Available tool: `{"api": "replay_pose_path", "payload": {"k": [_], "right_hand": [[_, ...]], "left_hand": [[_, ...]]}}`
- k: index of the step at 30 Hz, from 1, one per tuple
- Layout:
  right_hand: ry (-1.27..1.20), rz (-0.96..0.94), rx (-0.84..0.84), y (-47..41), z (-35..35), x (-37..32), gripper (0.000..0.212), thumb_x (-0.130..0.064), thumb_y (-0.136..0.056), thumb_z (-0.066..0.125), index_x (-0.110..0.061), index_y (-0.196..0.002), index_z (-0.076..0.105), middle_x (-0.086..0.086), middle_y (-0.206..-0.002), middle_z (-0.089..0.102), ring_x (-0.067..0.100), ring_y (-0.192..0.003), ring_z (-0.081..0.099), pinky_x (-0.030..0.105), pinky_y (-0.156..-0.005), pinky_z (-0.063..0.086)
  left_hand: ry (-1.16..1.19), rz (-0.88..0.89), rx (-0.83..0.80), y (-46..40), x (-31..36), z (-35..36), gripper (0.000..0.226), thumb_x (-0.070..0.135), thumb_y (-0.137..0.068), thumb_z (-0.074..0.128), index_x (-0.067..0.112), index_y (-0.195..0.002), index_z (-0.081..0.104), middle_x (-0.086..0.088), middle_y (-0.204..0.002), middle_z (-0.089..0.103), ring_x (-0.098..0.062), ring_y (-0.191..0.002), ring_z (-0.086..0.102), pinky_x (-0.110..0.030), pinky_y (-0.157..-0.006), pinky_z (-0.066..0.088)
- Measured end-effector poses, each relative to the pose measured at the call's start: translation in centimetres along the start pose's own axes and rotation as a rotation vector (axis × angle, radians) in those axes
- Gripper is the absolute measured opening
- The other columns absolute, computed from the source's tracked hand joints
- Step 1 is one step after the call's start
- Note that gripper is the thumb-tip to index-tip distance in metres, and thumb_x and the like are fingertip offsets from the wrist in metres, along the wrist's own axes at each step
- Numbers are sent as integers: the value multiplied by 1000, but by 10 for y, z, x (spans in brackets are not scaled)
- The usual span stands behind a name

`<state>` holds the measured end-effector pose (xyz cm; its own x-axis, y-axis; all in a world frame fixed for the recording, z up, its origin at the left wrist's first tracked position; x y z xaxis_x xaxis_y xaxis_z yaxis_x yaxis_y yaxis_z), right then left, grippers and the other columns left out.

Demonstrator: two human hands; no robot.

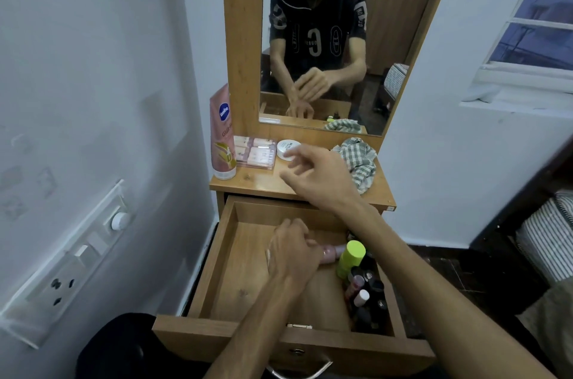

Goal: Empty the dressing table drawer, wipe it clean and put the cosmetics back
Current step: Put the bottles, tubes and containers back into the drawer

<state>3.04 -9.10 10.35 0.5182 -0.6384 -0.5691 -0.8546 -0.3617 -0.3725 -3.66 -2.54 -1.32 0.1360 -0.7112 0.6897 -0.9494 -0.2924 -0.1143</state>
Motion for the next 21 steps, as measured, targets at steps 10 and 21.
{"api": "replay_pose_path", "payload": {"k": [10,21], "right_hand": [[-221,62,-131,-67,59,-88,102,-53,-78,87,-25,-158,31,0,-155,52,26,-137,55,48,-107,52],[-359,84,-106,-73,65,-69,69,-29,-82,87,-13,-143,57,6,-127,74,17,-106,72,40,-95,62]], "left_hand": [[150,-72,97,0,1,-14,9,20,-89,63,20,-97,61,1,-105,60,-19,-101,57,-29,-81,43],[287,-147,112,7,10,-36,15,6,-92,58,8,-106,66,-6,-111,62,-23,-106,58,-23,-78,34]]}}
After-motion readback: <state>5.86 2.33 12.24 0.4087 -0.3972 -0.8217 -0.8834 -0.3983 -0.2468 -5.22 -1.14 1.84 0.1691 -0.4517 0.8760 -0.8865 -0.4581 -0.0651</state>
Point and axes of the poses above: each hand's wrist, its own y-axis away from the middle knuckle, its own z-axis out of the palm, x = y × z, the point moved 3 cm from there along -y, towards the middle knuckle
